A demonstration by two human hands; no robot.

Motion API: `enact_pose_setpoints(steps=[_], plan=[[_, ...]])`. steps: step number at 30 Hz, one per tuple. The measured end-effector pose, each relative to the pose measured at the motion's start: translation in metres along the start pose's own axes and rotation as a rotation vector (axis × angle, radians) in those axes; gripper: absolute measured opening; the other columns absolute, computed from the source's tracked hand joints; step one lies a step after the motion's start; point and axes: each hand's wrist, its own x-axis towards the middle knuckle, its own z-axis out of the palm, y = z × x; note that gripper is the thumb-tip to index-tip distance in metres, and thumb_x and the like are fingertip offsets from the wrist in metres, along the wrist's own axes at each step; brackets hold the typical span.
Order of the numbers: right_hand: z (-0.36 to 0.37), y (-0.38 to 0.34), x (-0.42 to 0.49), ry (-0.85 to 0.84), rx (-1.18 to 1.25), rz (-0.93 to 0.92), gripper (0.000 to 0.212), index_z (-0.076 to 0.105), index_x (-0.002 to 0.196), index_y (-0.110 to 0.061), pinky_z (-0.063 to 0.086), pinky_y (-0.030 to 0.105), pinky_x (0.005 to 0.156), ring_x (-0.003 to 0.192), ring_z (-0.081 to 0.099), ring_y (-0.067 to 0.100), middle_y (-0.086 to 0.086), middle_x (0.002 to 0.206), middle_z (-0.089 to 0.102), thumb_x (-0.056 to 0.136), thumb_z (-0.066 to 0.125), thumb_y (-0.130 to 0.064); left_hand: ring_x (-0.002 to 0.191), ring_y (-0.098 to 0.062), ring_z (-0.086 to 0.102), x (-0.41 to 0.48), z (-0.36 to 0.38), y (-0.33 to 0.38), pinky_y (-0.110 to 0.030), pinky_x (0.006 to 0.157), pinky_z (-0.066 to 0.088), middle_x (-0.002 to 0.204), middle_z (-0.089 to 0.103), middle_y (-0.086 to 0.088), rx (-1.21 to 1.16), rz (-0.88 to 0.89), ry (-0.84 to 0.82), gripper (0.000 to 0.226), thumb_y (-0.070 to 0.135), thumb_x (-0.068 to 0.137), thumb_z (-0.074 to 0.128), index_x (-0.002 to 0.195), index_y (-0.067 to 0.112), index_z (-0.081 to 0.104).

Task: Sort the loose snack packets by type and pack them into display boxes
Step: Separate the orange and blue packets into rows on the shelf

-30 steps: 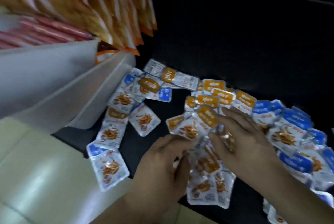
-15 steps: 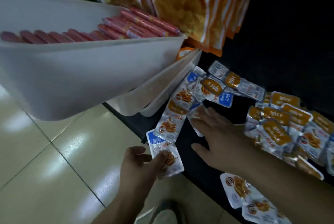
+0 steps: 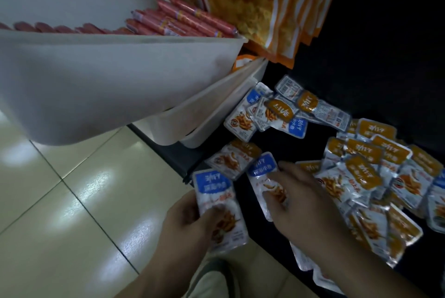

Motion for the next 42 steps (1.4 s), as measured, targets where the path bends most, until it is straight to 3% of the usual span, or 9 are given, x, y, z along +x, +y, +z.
enact_pose_setpoints(steps=[9, 14, 16, 19, 22, 28, 32, 38, 42], plan=[[-0.006, -0.021, 0.034, -0.107, -0.066, 0.205, 0.06, 0.046, 0.135, -0.029, 0.051, 0.035, 0.09, 0.124, 0.051, 0.026, 0.001, 0.13, 0.052, 0.085, 0.08, -0.029, 0.073, -0.014, 0.077, 0.006, 0.003, -0.012, -0.019, 0.052, 0.056, 0.084, 0.08, 0.001, -0.009, 0.076, 0.237, 0.017, 0.006, 0.096, 0.066, 0.102, 0.02, 0.074], [-0.025, -0.027, 0.024, 0.021, 0.501, 0.398, 0.034, 0.062, 0.113, -0.029, 0.054, 0.022, 0.057, 0.074, 0.068, 0.005, -0.012, 0.088, 0.068, 0.088, 0.077, -0.013, 0.083, -0.022, 0.079, 0.004, 0.021, 0.001, -0.022, 0.062, 0.06, 0.091, 0.081, -0.007, -0.078, 0.116, -0.088, 0.016, 0.002, 0.09, 0.072, 0.104, 0.008, 0.075], [-0.043, -0.024, 0.013, 0.059, 0.685, 0.459, 0.02, 0.07, 0.099, -0.029, 0.057, 0.022, 0.062, 0.07, 0.071, 0.001, -0.012, 0.08, 0.075, 0.088, 0.079, -0.015, 0.088, -0.024, 0.079, 0.006, 0.028, 0.005, -0.026, 0.066, 0.061, 0.097, 0.081, -0.008, -0.056, 0.087, -0.222, 0.02, 0.006, 0.088, 0.073, 0.108, 0.006, 0.074], [-0.064, -0.017, -0.004, 0.049, 0.888, 0.543, 0.016, 0.073, 0.094, -0.026, 0.061, 0.047, 0.084, 0.082, 0.076, 0.014, -0.009, 0.085, 0.079, 0.088, 0.079, -0.013, 0.084, -0.019, 0.078, 0.006, 0.041, 0.007, -0.022, 0.061, 0.057, 0.099, 0.081, -0.006, 0.019, 0.087, -0.351, 0.023, 0.011, 0.09, 0.073, 0.113, 0.009, 0.073], [-0.07, -0.01, -0.021, 0.007, 0.994, 0.624, 0.008, 0.075, 0.091, -0.024, 0.058, 0.055, 0.092, 0.089, 0.077, 0.024, -0.002, 0.089, 0.08, 0.092, 0.076, -0.016, 0.071, -0.014, 0.072, 0.003, 0.061, 0.007, -0.024, 0.058, 0.052, 0.094, 0.08, -0.007, 0.045, 0.108, -0.428, 0.027, 0.018, 0.088, 0.074, 0.115, 0.015, 0.073], [-0.077, 0.009, -0.048, 0.001, 1.055, 0.679, 0.013, 0.075, 0.096, -0.018, 0.059, 0.047, 0.091, 0.088, 0.078, 0.019, 0.0, 0.091, 0.08, 0.085, 0.082, -0.022, 0.082, -0.013, 0.074, 0.001, 0.091, -0.001, -0.024, 0.067, 0.055, 0.1, 0.079, -0.001, 0.167, 0.199, -0.562, 0.023, 0.016, 0.095, 0.071, 0.114, 0.028, 0.073], [-0.1, 0.033, -0.069, 0.078, 0.955, 0.656, 0.017, 0.075, 0.086, -0.017, 0.056, 0.036, 0.078, 0.082, 0.077, 0.014, -0.001, 0.084, 0.079, 0.079, 0.087, -0.026, 0.105, -0.021, 0.074, -0.007, 0.116, -0.002, -0.039, 0.087, 0.059, 0.114, 0.078, 0.001, 0.229, 0.254, -0.728, 0.029, 0.017, 0.098, 0.07, 0.122, 0.034, 0.07], [-0.123, 0.091, -0.133, 0.321, 0.857, 0.791, 0.024, 0.071, 0.096, -0.021, 0.058, 0.043, 0.083, 0.086, 0.076, 0.018, -0.002, 0.087, 0.079, 0.079, 0.088, -0.026, 0.089, -0.019, 0.073, -0.038, 0.186, -0.028, -0.042, 0.079, 0.061, 0.099, 0.074, -0.001, 0.462, 0.319, -0.842, 0.028, 0.03, 0.093, 0.074, 0.119, 0.038, 0.067], [-0.119, 0.134, -0.175, 0.492, 0.684, 0.897, 0.029, 0.063, 0.088, -0.017, 0.051, 0.036, 0.067, 0.068, 0.063, 0.019, -0.006, 0.067, 0.067, 0.077, 0.089, -0.022, 0.077, -0.008, 0.068, -0.049, 0.201, -0.049, -0.022, 0.069, 0.056, 0.094, 0.071, 0.009, 0.541, 0.347, -0.693, 0.022, 0.024, 0.095, 0.071, 0.111, 0.037, 0.065]])
